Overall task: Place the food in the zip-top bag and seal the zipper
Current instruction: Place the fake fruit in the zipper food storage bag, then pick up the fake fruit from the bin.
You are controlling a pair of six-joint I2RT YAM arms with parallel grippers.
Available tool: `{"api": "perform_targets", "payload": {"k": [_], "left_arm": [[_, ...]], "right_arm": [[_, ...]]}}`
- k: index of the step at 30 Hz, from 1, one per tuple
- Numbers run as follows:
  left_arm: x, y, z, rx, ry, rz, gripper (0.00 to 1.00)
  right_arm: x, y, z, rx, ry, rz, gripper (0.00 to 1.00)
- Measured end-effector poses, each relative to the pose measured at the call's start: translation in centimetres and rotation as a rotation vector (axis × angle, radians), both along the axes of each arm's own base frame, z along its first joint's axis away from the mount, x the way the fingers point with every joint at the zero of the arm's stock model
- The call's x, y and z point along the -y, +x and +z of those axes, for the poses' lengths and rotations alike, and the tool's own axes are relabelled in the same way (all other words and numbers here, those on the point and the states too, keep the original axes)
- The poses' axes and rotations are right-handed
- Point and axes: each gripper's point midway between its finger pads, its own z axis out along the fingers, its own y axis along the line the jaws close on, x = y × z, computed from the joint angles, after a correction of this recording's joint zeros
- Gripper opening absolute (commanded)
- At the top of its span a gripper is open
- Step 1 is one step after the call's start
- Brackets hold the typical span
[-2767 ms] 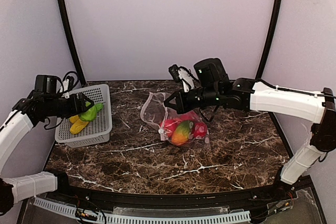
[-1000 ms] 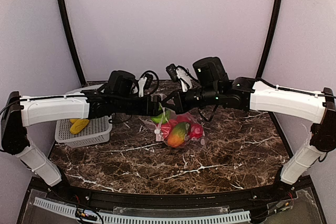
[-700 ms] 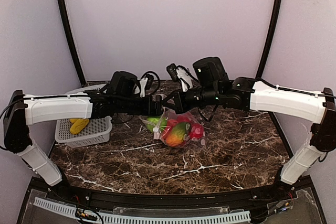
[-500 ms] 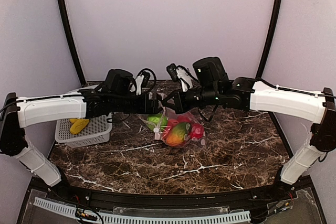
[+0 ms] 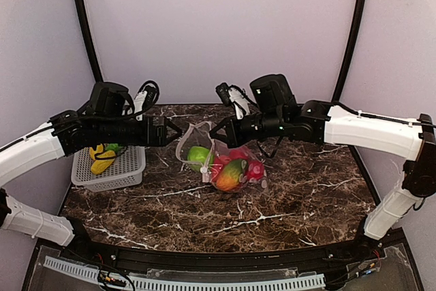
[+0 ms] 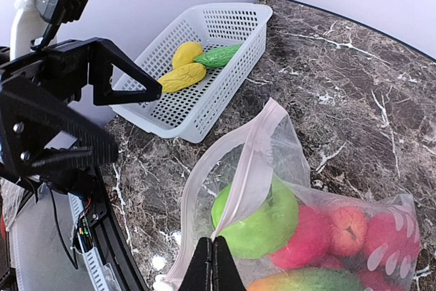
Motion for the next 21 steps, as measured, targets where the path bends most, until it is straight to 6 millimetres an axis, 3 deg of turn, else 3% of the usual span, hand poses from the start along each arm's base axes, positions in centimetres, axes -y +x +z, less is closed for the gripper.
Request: {"api": "perform_targets", "payload": {"k": [5,11,17,21], "left_arm": [[-5.4,1.1,-1.0,-0.048,0.067,0.102,0.99],[-13.4,2.6,-4.0,-0.150,0.226,0.243,0.99],[-22.9,4.1,-7.2,-0.285,0.295,0.427,0.99],[-27.0,4.1,-9.3,-0.350,0.308,0.513,0.99]], "right_arm": [[0.0,0.0,0.0,0.000,0.000,0.000,0.00],[0.1,0.0,-0.4,-0.003,-0.005,0.000,0.00],[0.2,-0.1,-0.4,-0.002,-0.004,-0.001,0.00],[0.2,-0.1,-0.2,0.002,0.003,0.000,0.00]]}}
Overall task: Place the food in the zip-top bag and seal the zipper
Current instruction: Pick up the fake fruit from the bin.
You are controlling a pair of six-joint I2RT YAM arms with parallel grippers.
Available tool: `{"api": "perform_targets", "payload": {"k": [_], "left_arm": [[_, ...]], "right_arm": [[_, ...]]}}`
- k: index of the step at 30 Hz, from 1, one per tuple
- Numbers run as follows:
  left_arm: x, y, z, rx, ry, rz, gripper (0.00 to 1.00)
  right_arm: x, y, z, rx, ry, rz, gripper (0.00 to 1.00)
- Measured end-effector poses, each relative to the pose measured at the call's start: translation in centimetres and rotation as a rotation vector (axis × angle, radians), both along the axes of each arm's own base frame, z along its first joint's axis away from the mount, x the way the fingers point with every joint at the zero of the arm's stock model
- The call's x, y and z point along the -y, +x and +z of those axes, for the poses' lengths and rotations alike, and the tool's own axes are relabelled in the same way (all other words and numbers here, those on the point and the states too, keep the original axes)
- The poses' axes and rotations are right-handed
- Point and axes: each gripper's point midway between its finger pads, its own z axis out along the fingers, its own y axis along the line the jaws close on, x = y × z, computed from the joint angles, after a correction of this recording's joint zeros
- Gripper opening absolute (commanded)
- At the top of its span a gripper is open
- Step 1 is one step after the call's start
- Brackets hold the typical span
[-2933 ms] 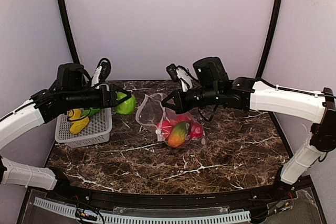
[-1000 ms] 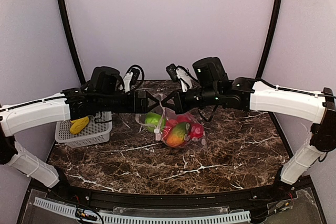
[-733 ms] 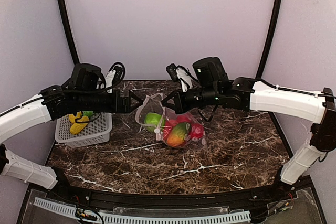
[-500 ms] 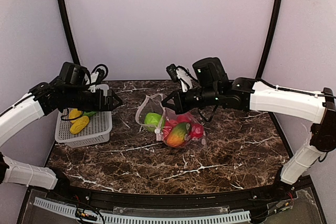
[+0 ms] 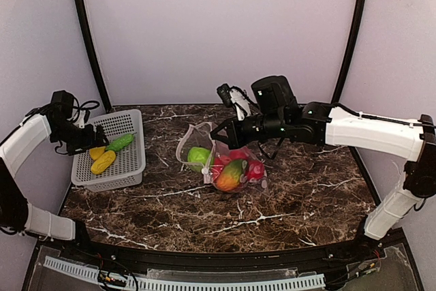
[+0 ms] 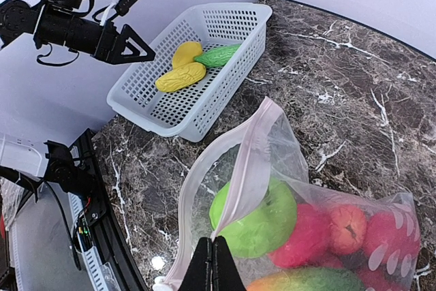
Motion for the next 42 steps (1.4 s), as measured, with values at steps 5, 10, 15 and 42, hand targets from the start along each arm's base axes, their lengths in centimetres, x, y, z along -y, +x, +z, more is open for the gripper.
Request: {"api": "perform_targets", "payload": {"k": [5,10,15,42], "left_arm": [[-2.7,0.5,-2.8,-0.064,-0.031,0.054,0.99],[-3.3,1.4,-6.2,-0.149,-0.063,0.056,0.99],[-3.8,2.0,-8.1,-0.186,-0.050,0.052,0.99],[-4.0,0.0,-12.3,-0.273,-0.017,0.040,0.68]], "right_arm": [[0.0,0.0,0.0,0.001,0.001,0.000,0.00],[0.1,-0.1,0.0,0.002,0.000,0.000,0.00],[0.3,-0.1,-0.1,0.003,-0.001,-0.004,0.00],[0.6,0.0,0.3,0.015,0.001,-0.015,0.00]]}}
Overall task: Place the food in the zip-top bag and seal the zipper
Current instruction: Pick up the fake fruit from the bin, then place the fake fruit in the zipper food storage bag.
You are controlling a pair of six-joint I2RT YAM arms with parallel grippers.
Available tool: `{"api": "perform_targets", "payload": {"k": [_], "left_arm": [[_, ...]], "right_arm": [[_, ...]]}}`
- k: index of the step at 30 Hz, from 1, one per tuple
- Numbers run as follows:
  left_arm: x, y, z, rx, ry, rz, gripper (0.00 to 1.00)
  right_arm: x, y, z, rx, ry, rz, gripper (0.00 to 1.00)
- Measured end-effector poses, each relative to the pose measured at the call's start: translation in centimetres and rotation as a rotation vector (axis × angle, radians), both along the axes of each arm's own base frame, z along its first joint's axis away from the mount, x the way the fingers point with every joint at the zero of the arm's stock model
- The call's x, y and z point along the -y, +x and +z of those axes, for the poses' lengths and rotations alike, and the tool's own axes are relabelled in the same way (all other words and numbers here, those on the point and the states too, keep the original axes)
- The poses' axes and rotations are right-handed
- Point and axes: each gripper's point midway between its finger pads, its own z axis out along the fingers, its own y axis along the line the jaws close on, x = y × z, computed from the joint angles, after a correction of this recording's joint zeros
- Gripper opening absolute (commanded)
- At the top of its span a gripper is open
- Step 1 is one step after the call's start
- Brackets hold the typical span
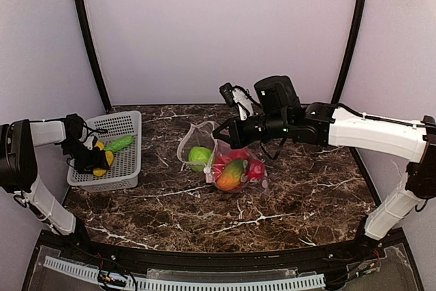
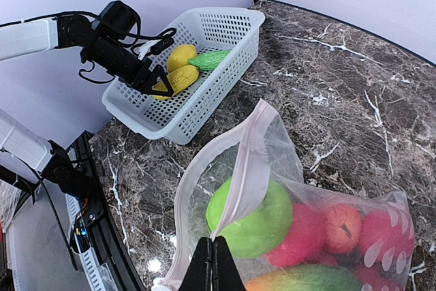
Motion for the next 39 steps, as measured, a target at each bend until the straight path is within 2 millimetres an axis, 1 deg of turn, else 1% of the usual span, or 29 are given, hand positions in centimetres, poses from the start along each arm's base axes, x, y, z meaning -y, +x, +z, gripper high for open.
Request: {"api": "perform_targets", "payload": {"k": [5,7,13,22,23,25,26,27,30,31,32,34,36,37,39], "left_arm": [[-0.2,-0.1,-0.2,-0.008,0.014,0.003,0.59],[-0.3,-0.1,-0.2,-0.010,0.015,0.003,0.52],[-0.3,-0.1,-0.3,-0.014,0.017,0.002,0.45],[-0.1,-0.3,0.0,-0.011,0.007,0.005,0.43],[0.0,-0.3,0.4,0.000,0.000,0.010,0.42],[0.5,-0.3,2.0,0.039,-0.010,0.014,0.42],[0.8,-0.2,3.2,0.065,-0.011,0.014,0.42],[1.1,0.0,4.8,0.102,-0.014,0.011,0.42],[3.6,1.1,10.9,0.261,-0.032,-0.040,0.41],[5.2,1.4,13.4,0.332,-0.049,-0.076,0.41],[6.9,1.3,15.3,0.382,-0.075,-0.111,0.41],[10.3,0.5,18.0,0.450,-0.134,-0.187,0.40],[13.9,-1.0,19.2,0.466,-0.197,-0.260,0.40],[15.8,-2.0,19.4,0.457,-0.233,-0.300,0.40],[18.6,-3.4,19.3,0.425,-0.281,-0.359,0.40]], "right_arm": [[0.0,0.0,0.0,0.000,0.000,0.000,0.00],[0.0,0.0,0.0,0.000,0.000,0.000,0.00],[0.0,0.0,0.0,0.000,0.000,0.000,0.00],[0.0,0.0,0.0,0.000,0.000,0.000,0.00],[0.0,0.0,0.0,0.000,-0.001,-0.001,0.00],[0.0,0.0,0.0,-0.001,-0.002,-0.001,0.00],[0.0,0.0,0.0,-0.001,-0.002,-0.001,0.00],[0.0,0.0,0.0,0.000,-0.002,-0.001,0.00],[0.0,0.0,0.0,0.000,-0.001,-0.001,0.00],[-0.1,0.1,0.0,0.000,-0.001,0.000,0.00],[-0.2,0.1,0.0,-0.001,-0.002,0.000,0.00],[-0.4,0.2,0.0,-0.002,-0.002,0.002,0.00],[-0.7,0.4,-0.1,-0.004,-0.002,0.005,0.00],[-0.8,0.4,-0.2,-0.007,-0.004,0.008,0.00],[-1.1,0.4,-0.3,-0.011,-0.003,0.014,0.00]]}}
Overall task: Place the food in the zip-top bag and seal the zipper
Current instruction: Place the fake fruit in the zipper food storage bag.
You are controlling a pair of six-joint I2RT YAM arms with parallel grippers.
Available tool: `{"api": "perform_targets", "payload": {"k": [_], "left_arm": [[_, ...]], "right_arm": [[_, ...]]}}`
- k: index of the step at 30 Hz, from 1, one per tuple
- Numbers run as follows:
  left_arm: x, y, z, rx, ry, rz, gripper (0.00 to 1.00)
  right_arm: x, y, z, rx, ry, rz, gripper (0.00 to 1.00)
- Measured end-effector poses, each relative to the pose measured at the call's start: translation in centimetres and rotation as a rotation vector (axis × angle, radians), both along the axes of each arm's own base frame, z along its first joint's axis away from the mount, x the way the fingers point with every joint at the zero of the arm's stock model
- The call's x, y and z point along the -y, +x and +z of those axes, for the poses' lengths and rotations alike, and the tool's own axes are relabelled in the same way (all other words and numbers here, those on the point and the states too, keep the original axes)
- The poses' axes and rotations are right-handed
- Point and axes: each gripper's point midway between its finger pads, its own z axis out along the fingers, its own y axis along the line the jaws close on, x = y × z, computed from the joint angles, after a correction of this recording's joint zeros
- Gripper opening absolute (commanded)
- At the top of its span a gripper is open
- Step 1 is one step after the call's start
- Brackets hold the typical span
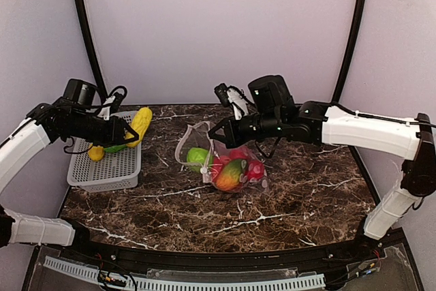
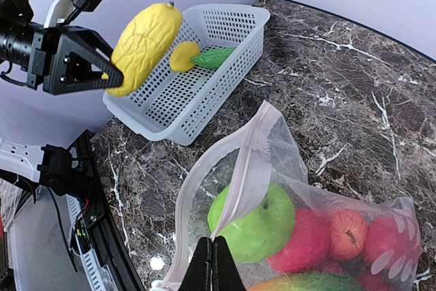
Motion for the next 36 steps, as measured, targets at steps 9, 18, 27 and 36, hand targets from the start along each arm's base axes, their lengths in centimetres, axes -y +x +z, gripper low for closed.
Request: {"api": "perform_targets", "payload": {"k": [9,18,27,36], "left_arm": [[8.2,-4.7,-1.8,-0.146,-0.010,-0.215,0.40],[11.7,-3.9,-2.2,-0.209,0.015,-0.311,0.40],[14.1,-4.0,-3.3,-0.263,0.030,-0.414,0.40],[16.3,-3.2,-3.0,-0.266,0.045,-0.496,0.41]], "right_arm": [[-0.4,-0.1,-0.3,0.004,-0.008,0.022,0.00],[-0.5,0.0,0.0,0.029,-0.019,0.037,0.00],[-0.9,-0.7,0.0,0.041,-0.021,0.086,0.00],[-1.5,-1.5,-0.6,0.041,-0.037,0.132,0.00]]}}
